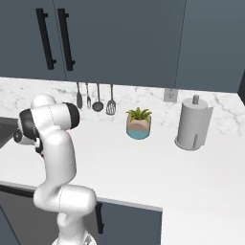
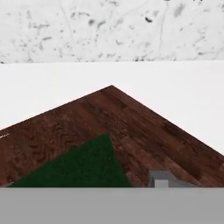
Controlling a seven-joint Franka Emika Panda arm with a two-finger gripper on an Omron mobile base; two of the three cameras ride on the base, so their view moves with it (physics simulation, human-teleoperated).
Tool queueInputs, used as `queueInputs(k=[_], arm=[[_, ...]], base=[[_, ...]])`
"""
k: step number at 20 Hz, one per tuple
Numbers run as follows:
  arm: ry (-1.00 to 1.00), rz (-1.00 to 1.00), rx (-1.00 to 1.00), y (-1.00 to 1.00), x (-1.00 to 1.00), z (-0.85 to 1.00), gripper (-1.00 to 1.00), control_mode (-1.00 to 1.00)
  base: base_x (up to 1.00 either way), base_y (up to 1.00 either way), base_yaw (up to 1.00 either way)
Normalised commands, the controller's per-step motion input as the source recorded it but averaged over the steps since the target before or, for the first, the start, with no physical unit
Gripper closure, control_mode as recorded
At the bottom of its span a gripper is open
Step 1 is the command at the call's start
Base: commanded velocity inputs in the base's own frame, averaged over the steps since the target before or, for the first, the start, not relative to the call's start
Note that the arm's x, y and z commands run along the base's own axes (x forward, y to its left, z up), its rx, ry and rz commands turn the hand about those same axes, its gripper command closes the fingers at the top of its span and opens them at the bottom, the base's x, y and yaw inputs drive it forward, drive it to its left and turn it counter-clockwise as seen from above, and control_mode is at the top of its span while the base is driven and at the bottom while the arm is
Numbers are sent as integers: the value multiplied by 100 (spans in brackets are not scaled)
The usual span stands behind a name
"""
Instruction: Pick up the sponge from the counter and clean the cutting board by briefly scrubbing or pressing down on the cutting board. Once finished, release the sponge.
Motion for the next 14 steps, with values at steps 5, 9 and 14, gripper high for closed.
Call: queueInputs(k=[5,9,14], arm=[[-17,0,0,0,44,-50,100,-100],[-17,0,0,0,46,-54,100,-100],[-11,0,3,15,35,-49,100,-100]], base=[[0,0,0],[0,0,0],[0,0,0]])
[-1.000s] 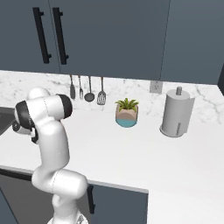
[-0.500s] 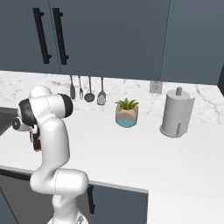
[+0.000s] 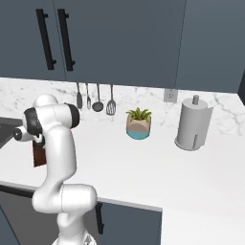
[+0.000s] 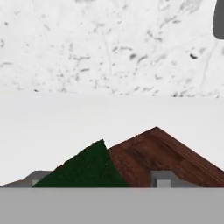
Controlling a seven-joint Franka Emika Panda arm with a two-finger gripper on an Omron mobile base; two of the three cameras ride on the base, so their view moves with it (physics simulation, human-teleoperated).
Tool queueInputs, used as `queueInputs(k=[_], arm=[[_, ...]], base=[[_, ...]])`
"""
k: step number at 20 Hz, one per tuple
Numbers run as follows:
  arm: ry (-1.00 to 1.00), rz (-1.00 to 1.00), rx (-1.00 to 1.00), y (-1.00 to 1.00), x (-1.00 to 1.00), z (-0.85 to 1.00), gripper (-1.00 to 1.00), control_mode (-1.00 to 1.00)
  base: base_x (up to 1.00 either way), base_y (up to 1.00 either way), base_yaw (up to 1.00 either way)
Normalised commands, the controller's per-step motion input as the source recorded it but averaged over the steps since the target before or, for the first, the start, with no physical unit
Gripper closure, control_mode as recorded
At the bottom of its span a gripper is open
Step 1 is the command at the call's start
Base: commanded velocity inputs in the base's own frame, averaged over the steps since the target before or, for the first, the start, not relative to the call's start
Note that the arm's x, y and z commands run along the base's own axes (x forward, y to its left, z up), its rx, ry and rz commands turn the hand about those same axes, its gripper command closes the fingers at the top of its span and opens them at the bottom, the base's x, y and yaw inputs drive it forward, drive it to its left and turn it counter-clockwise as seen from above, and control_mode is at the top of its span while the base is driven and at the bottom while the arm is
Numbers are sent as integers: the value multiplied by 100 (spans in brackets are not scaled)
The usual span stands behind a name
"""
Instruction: Pick up the sponge from the counter and clean the cutting board by briefly scrubbing or pressing down on the cutting board. Once finished, release the sponge.
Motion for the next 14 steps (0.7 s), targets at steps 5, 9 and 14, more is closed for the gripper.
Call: queueInputs(k=[5,9,14], arm=[[0,0,18,45,2,-61,100,-100],[0,0,27,34,0,-62,100,-100],[-3,0,18,7,-16,-72,100,-100]], base=[[0,0,0],[0,0,0],[0,0,0]])
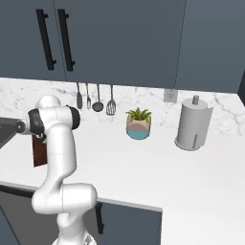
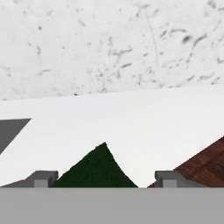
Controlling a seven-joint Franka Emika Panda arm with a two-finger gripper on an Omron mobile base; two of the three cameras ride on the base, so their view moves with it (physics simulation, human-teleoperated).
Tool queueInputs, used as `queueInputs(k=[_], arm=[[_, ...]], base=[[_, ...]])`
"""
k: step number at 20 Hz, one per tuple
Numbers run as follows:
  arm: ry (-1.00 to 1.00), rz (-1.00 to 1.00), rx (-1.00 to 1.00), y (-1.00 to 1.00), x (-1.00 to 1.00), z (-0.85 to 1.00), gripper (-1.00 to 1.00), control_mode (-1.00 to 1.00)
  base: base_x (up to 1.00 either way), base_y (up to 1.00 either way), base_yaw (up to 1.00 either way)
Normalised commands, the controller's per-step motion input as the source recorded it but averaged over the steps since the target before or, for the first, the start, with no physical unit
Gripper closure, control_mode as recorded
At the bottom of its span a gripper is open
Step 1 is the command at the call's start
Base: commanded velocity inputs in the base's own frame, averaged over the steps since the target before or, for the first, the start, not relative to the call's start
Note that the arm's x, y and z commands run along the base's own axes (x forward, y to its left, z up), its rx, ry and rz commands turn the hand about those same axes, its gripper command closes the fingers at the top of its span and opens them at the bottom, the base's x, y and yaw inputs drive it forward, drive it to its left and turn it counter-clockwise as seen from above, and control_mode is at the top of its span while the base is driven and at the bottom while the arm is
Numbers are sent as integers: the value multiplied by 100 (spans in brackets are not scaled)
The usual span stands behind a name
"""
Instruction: Pick up the sponge from the counter and clean the cutting board by briefly scrubbing or pressing down on the cutting board. Once finished, release the sponge.
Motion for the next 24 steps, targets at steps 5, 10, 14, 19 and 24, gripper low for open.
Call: queueInputs(k=[5,10,14,19,24], arm=[[-12,0,17,-1,-67,-90,100,-100],[-3,0,18,-11,-82,-89,100,-100],[3,0,21,-44,-79,-84,100,-100],[8,-5,12,-55,-53,-87,100,-100],[0,-2,12,-56,-63,-97,100,-100]], base=[[0,0,0],[0,0,0],[0,0,0],[0,0,0],[0,0,0]])
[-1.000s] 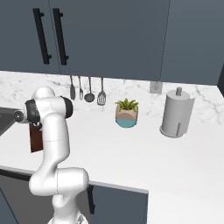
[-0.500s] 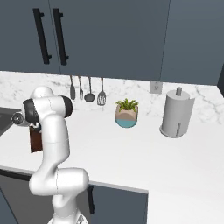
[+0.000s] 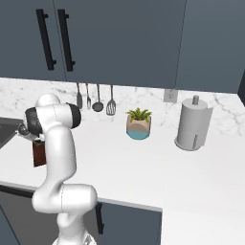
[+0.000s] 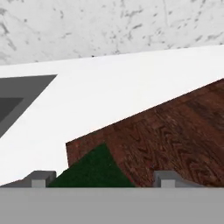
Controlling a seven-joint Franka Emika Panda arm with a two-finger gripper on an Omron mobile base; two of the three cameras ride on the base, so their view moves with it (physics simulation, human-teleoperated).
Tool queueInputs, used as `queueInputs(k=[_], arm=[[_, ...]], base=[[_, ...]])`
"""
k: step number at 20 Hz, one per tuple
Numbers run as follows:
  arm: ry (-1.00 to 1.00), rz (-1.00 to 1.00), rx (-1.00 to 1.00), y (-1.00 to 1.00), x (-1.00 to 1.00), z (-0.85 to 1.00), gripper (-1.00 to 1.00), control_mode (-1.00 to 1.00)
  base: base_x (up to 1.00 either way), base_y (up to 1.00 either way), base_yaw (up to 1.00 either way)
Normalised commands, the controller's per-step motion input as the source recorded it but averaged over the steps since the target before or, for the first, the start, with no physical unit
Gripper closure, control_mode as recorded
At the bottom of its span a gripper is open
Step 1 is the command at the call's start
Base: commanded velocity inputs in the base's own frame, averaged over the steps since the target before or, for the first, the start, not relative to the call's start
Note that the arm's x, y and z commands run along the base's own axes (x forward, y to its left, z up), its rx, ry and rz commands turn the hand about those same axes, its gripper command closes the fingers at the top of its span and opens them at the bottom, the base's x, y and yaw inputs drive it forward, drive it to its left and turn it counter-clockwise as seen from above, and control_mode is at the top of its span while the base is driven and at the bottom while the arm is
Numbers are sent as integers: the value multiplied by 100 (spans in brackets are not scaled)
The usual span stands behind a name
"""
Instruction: Pick up the sponge from the counter and clean the cutting board by briefly scrubbing or pressing down on the cutting board. Once finished, release the sponge.
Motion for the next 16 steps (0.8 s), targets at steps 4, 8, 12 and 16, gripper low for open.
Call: queueInputs(k=[4,8,12,16], arm=[[-2,-2,6,-51,-95,-99,100,-100],[-2,-4,0,-65,-100,-100,100,-100],[0,-6,0,-66,-100,-98,100,-100],[0,-6,0,-80,-100,-100,100,-100]], base=[[0,0,0],[0,0,0],[0,0,0],[0,0,0]])
